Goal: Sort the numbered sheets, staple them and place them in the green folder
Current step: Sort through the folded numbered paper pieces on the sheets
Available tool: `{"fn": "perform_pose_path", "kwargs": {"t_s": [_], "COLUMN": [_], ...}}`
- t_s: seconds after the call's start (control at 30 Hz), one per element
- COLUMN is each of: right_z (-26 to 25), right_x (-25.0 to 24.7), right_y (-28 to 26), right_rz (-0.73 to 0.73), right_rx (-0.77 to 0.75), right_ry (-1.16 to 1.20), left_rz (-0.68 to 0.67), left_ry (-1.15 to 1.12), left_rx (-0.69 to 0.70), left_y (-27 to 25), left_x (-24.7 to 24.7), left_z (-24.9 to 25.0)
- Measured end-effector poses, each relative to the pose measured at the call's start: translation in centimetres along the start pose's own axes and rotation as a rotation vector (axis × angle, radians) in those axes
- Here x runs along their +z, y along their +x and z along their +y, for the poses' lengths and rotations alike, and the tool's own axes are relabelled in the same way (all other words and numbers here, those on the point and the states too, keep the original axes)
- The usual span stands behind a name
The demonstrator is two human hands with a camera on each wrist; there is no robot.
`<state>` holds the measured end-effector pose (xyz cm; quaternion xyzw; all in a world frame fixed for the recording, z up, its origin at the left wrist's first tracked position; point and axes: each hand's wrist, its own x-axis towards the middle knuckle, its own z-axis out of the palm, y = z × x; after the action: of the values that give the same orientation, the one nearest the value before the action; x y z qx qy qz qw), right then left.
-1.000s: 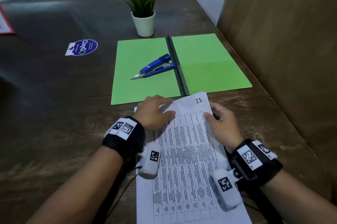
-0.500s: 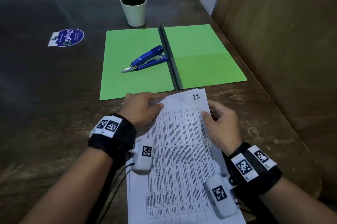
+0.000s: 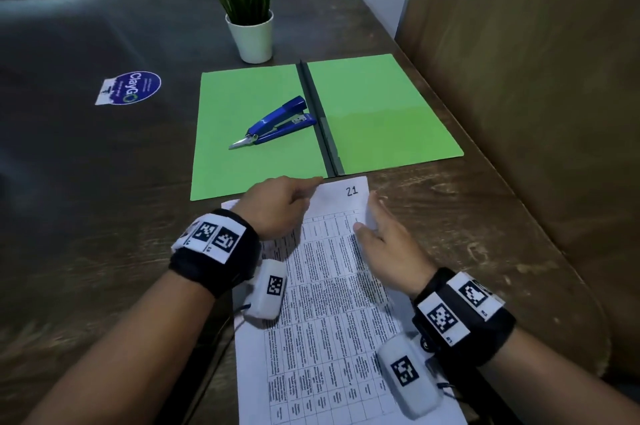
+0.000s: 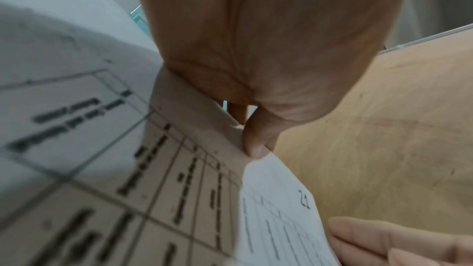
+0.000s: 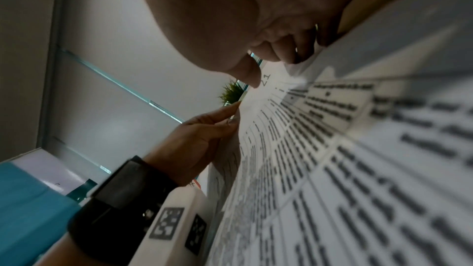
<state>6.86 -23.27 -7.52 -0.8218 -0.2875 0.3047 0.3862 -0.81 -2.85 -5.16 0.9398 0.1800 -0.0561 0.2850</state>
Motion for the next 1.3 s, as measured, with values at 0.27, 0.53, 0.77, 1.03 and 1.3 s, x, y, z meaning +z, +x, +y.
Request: {"fn": "perform_pose_path", "kwargs": {"t_s": [0.27, 0.53, 0.77, 1.03, 1.3], "right_z": [0.6, 1.5, 1.3, 1.5, 2.0], "right_x": [-1.4, -1.0, -0.9, -0.9, -0.2], "right_y": [-0.5, 0.4, 0.7, 0.8, 1.1], "right_rz": [0.237, 0.332, 0.389, 0.337, 0.338], "right_rx": [0.004, -0.011, -0.034, -0.029, -0.028], "right_ry": [0.282, 0.306, 0.273, 0.264, 0.313], "left_rz": [0.192, 0.248, 0.256, 0.15, 0.197], "left_ry": [-0.334, -0.737, -0.588, -0.392, -0.671], "left_rx": [-0.025, -0.017, -0.062, -0.057, 0.031], "left_y": [-0.5, -0.4, 0.2, 0.6, -0.5], "left_x": [2.5, 3.9, 4.0, 2.4, 3.7], "left_z": [0.0, -0.4, -0.6, -0.8, -2.4]}}
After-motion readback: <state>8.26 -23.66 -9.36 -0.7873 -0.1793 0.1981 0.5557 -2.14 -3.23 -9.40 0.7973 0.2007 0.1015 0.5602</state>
